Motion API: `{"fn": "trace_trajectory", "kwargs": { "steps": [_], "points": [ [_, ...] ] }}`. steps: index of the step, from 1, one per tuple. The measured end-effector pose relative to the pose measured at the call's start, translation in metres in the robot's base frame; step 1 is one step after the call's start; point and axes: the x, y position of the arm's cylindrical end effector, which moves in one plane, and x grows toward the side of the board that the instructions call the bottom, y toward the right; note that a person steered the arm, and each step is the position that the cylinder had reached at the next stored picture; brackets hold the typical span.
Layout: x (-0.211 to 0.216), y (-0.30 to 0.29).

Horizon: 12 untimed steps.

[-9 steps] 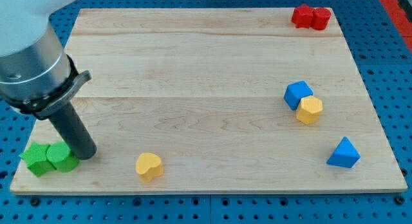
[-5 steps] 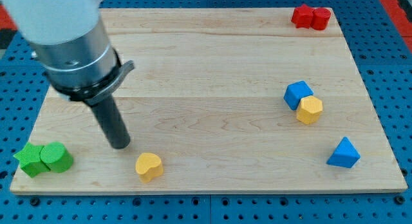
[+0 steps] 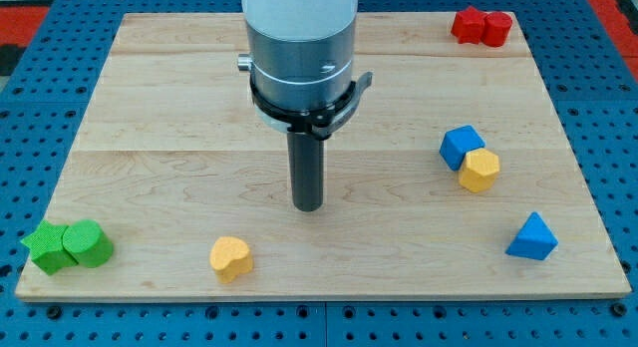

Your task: Move yellow heart towards blue triangle

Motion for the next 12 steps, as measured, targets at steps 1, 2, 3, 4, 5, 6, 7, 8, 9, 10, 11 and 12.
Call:
{"fn": "trace_trajectory", "kwargs": {
  "steps": [1, 2, 3, 4, 5, 6, 7, 8, 9, 10, 11, 12],
  "points": [
    [0.0, -0.022],
    [0.002, -0.045],
    [0.01, -0.066],
    [0.025, -0.077],
    [0.035, -0.093],
    [0.04, -0.104],
    [0.048, -0.108],
    [0.058, -0.116],
    [0.067, -0.117],
    [0.075, -0.116],
    [0.075, -0.094],
    [0.075, -0.067]
  ]
}}
